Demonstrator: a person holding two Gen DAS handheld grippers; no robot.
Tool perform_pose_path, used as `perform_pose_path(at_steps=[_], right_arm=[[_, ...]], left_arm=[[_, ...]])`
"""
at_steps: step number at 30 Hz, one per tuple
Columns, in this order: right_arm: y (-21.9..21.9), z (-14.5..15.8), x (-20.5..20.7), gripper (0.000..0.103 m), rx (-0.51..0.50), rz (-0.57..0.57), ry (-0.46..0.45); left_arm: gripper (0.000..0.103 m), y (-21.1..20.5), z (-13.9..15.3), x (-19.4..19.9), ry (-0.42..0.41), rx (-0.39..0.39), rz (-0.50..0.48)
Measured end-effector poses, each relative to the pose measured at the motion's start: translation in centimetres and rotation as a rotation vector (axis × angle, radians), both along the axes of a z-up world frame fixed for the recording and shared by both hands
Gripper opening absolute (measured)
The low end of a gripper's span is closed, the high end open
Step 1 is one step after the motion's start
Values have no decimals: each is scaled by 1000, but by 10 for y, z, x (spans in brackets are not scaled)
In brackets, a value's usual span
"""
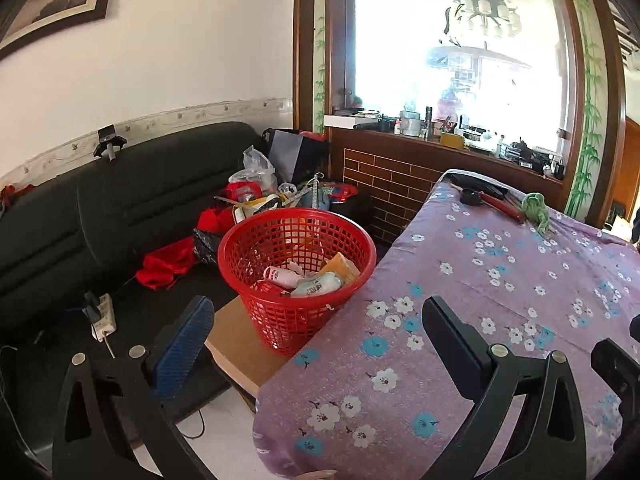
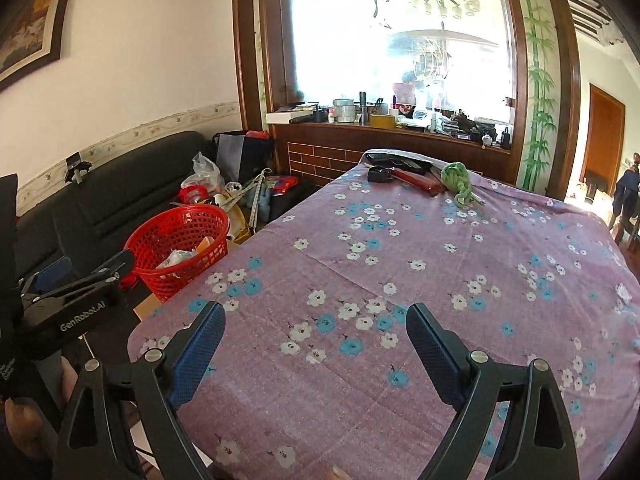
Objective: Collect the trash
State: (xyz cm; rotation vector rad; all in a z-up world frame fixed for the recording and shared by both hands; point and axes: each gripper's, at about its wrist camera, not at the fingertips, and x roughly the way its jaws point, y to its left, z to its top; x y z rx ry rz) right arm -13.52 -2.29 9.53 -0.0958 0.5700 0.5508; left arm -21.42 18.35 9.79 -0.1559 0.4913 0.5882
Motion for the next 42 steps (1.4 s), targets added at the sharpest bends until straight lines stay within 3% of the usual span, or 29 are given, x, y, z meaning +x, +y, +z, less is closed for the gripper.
perform_pose_path(at_steps=[42], right_arm=[[21,-4,-5,95,-33,14,26]], left_arm=[[103,16,-18,2,53,-21,-9]])
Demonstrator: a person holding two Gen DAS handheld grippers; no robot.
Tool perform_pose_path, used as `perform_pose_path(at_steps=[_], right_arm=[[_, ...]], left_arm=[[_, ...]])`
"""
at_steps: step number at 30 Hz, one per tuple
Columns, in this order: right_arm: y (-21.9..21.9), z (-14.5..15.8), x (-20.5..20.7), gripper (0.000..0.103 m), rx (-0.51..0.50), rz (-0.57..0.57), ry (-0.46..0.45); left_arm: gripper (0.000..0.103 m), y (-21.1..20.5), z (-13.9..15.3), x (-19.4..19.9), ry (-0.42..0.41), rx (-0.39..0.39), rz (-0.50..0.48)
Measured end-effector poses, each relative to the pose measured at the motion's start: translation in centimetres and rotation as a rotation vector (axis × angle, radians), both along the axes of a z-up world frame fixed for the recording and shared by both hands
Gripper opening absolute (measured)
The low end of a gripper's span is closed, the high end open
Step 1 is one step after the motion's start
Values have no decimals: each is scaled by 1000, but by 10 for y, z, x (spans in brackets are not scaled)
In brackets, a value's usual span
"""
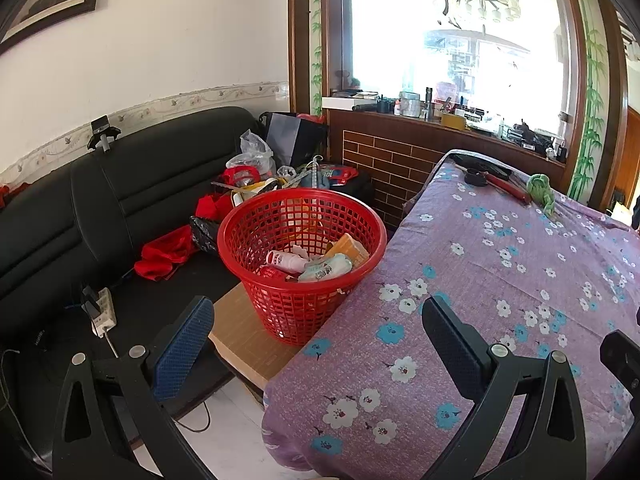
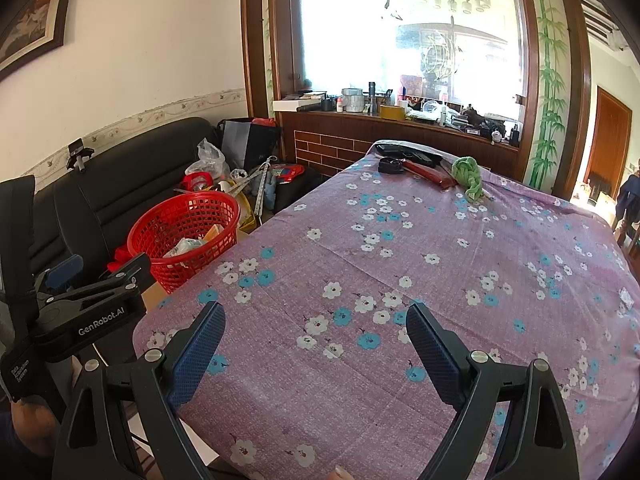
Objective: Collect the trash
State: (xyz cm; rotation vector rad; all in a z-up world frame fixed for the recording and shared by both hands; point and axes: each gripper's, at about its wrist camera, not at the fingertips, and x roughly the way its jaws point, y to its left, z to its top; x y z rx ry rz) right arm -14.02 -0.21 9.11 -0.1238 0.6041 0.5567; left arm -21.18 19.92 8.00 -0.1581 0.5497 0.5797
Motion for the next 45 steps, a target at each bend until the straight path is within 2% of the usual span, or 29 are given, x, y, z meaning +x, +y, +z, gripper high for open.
perform_pose_path(at_steps=[36,41,45], right_arm=[[-7,-6,5,95,7,-13,21],[-22,-12,16,95,20,-64,46],[-55,-21,35,95,14,-167,81]], left_arm=[[103,1,-3,2,19,4,-6],[103,-11,-5,11,47,34,-54],[103,-35,-5,33,74,36,-161]])
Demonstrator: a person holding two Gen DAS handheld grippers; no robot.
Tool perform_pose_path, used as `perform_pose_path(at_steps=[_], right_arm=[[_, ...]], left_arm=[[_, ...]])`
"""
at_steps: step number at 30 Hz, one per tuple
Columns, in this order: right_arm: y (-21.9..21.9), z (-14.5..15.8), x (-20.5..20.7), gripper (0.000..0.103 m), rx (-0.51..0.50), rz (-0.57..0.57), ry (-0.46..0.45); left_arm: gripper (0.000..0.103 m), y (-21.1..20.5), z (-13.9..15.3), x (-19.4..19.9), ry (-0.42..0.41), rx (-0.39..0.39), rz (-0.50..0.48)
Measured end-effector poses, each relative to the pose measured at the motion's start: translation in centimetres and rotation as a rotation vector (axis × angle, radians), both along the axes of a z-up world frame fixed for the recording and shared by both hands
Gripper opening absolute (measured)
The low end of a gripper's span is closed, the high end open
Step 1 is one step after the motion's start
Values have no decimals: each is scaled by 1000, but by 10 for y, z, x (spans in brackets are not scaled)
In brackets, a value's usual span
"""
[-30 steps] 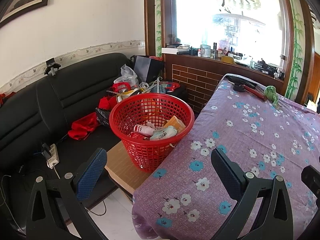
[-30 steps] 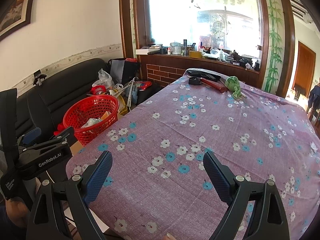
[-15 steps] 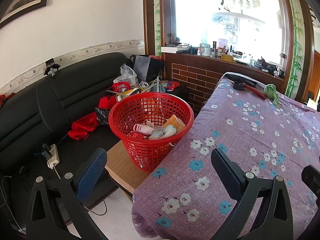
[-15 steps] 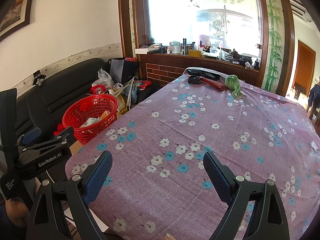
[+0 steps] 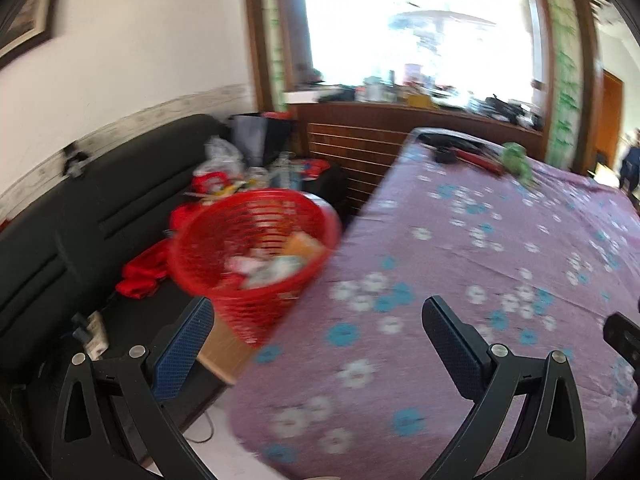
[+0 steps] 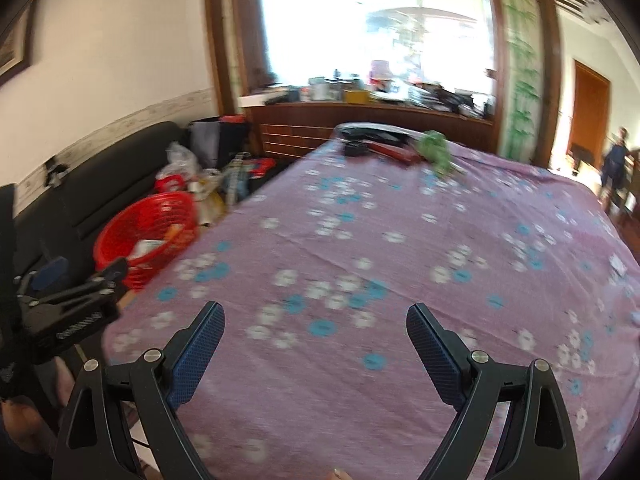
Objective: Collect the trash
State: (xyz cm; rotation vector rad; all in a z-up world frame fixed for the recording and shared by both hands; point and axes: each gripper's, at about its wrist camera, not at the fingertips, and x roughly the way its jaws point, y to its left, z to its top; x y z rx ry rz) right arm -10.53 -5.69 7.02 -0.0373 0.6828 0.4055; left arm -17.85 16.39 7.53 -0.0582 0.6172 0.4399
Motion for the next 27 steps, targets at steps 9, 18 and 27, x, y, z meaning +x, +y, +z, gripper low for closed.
perform_pose_path(at_steps=[9,18,27], right_arm=[[-128,-42,74,101,-71,-403,185],[-192,-66,94,103,-31,-546,285],[-183,-76,106,103,-130,-509,328]], left_arm=[[103,-119,-32,104,233,-121,-393],[103,-187,-64,149,391,-129,-511],[103,-190,-72,159,385,-134,-526]])
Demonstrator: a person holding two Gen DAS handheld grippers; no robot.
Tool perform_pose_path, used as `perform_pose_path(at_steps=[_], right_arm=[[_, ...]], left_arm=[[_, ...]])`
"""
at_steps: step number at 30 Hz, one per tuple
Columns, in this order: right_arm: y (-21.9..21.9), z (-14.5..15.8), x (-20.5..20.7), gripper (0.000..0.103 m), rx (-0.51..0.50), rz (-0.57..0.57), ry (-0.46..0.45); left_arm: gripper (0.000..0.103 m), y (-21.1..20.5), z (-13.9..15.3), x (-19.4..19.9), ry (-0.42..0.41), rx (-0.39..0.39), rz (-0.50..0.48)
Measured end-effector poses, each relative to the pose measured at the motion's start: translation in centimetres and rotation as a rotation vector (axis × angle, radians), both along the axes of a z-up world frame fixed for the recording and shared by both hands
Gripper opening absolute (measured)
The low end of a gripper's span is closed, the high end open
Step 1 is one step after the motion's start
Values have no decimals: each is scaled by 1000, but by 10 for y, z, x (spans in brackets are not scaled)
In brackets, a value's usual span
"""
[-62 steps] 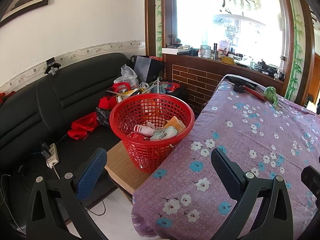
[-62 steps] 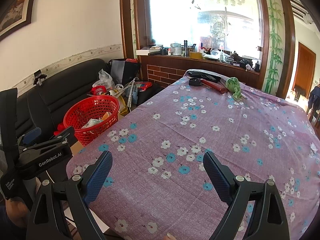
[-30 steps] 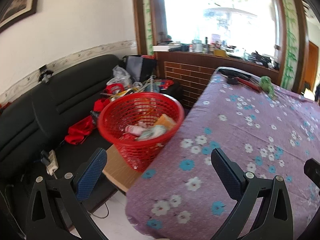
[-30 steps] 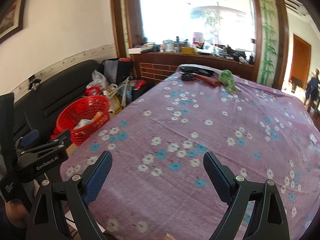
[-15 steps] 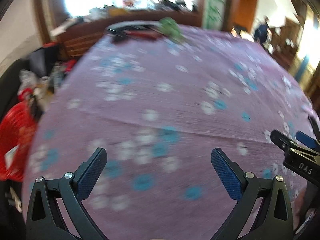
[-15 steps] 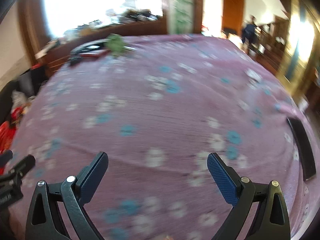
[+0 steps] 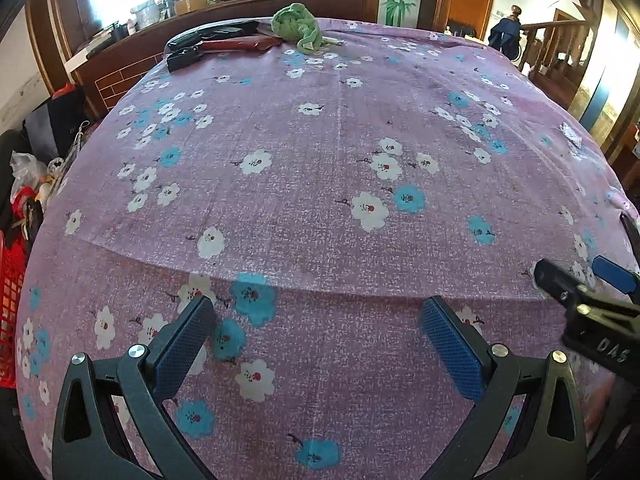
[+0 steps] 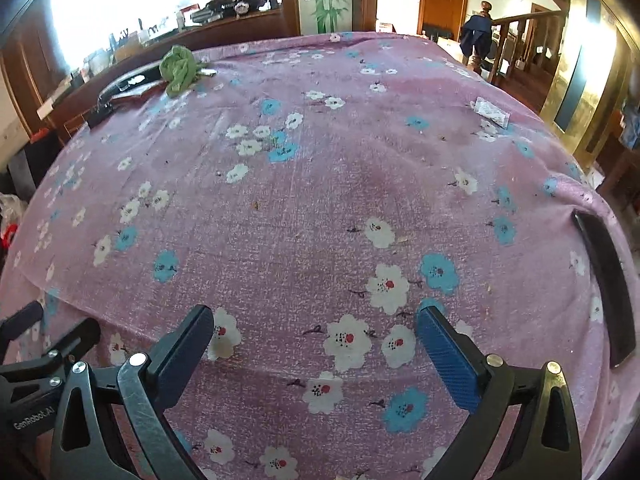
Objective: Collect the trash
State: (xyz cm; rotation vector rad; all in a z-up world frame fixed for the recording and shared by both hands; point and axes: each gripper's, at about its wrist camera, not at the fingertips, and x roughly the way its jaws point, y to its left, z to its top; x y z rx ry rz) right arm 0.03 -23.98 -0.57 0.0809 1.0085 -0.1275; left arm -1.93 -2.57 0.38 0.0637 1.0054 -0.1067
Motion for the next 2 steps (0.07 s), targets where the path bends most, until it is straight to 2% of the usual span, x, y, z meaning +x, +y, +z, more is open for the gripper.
perform_pose_path(at_steps=[2], right_arm=[[0,-1,3,103,0,0,0]], left_arm=[[103,0,-1,3,2,-1,0]])
